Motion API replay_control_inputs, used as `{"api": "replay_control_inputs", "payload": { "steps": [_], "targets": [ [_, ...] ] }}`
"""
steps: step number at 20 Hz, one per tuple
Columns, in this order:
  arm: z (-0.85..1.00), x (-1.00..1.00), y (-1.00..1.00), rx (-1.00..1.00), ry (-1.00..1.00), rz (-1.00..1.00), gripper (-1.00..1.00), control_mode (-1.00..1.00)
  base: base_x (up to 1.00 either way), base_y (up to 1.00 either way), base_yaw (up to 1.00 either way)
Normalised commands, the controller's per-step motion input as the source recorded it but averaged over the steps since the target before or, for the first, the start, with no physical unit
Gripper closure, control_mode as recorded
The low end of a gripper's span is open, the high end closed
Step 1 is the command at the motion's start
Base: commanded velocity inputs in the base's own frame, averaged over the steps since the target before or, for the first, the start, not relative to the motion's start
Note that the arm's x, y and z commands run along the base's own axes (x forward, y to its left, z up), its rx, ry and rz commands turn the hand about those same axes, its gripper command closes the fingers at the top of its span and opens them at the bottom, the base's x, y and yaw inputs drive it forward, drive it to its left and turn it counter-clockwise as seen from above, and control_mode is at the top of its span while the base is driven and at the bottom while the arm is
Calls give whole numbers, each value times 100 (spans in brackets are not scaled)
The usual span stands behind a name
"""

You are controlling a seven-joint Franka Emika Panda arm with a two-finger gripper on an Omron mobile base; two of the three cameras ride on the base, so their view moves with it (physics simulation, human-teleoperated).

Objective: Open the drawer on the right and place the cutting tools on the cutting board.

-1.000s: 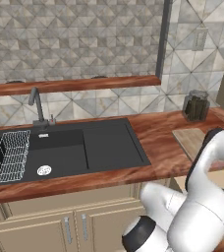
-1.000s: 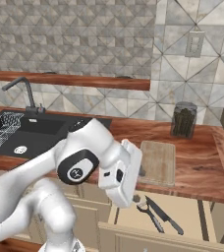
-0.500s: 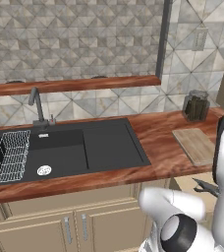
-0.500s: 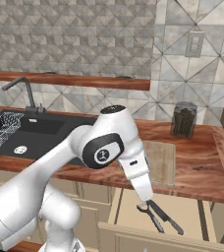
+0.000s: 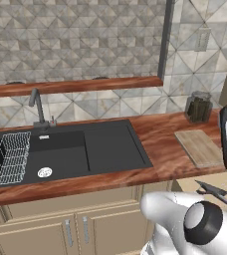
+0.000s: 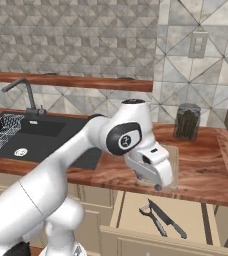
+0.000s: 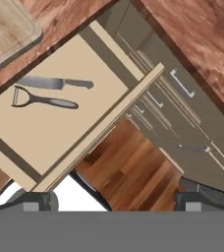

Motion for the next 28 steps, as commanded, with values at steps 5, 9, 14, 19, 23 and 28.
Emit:
{"api": "replay_control_inputs", "payload": {
  "steps": [5, 9, 14, 19, 23, 28],
  "targets": [
    [-61, 16, 0, 0, 1, 36, -100, -100, 0, 0, 0],
    [-65, 29, 0, 1, 4, 32, -100, -100, 0, 0, 0],
    [-67, 43, 0, 5, 7, 28, -100, -100, 0, 0, 0],
    [-58, 46, -3, 11, 12, 24, -100, -100, 0, 0, 0],
    [-48, 12, -4, 13, 10, 20, -100, -100, 0, 0, 0],
    [-41, 0, 0, 11, 3, 18, -100, -100, 0, 0, 0]
  ]
}}
